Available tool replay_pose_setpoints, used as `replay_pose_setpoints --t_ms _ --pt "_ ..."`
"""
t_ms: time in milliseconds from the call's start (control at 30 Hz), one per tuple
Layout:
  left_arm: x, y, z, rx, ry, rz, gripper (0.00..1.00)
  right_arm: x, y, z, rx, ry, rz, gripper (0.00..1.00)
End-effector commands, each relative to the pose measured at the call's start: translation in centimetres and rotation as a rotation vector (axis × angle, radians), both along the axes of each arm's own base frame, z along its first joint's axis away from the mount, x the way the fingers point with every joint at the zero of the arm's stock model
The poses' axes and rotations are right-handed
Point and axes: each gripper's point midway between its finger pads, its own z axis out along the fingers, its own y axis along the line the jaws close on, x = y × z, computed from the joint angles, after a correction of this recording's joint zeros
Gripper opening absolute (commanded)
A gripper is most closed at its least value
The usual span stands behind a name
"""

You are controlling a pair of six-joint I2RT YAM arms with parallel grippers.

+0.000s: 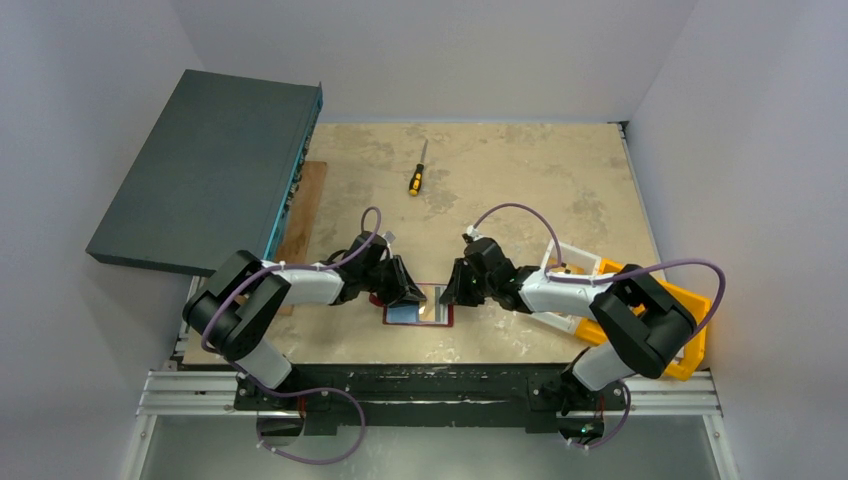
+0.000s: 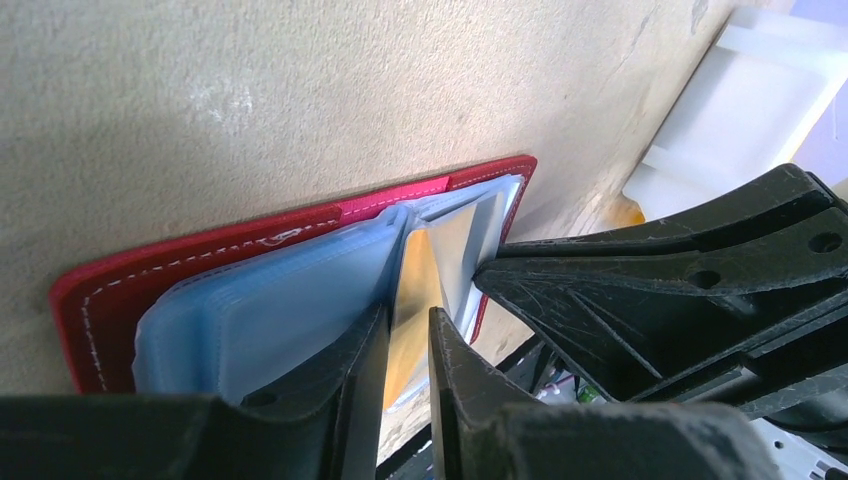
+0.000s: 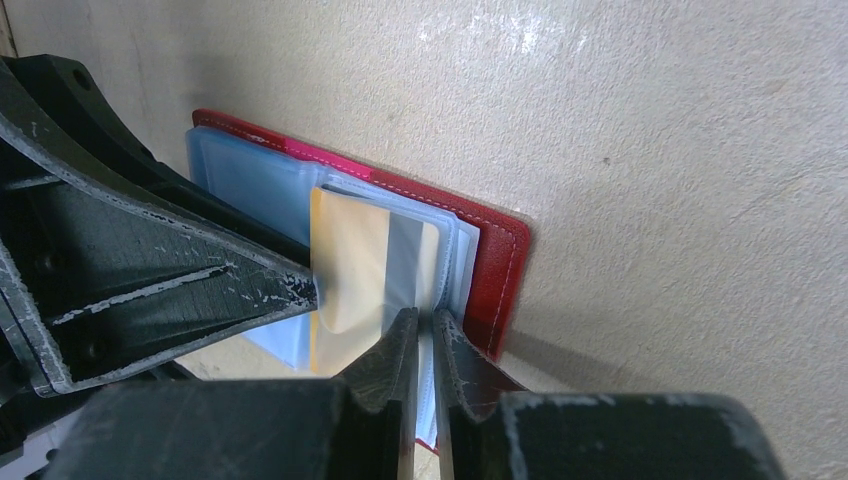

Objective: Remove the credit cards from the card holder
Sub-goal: Remove the credit card from the card holder.

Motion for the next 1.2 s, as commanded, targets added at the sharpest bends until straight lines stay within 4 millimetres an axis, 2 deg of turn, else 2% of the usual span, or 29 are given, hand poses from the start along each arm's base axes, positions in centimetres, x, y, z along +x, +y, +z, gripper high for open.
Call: replay_pose_setpoints --t_ms 0,300,400,600,800,1000,1167 --pt "0.1 -0.9 0.3 -0.056 -0.01 -0.006 0.19 -0.9 1.8 0.3 0.017 0.02 0.066 0.04" --pt "-0.1 -1.5 2.4 -0.123 -0.028 -0.025 0.0 -0.6 1.4 -0.5 -0.011 0.027 0.04 0.0" --pt "-0.3 -1.3 3.1 -0.112 -0.034 -0.032 0.0 -0.8 1.0 -1.0 -0.035 0.043 0.029 0.0" --pt "-0.7 0.1 3.2 -0.023 -0.036 -0.03 0.0 -1.0 0.0 -1.8 -0.078 0.061 -0.005 0.0" --pt "-0.8 0.2 3.5 -0.01 -0.039 -0.044 0.0 -1.1 -0.2 -2.2 -0.084 0.062 -0.01 0.0" --pt "-0.8 0.1 3.9 -0.007 -0.055 -0.065 0.0 -1.1 -0.1 -2.1 -0.073 0.051 -0.003 0.16" --pt "-0.9 0.2 4.3 0.018 -0.055 -0.087 0.0 -0.9 -0.1 -2.4 -0.078 0.049 -0.007 0.19"
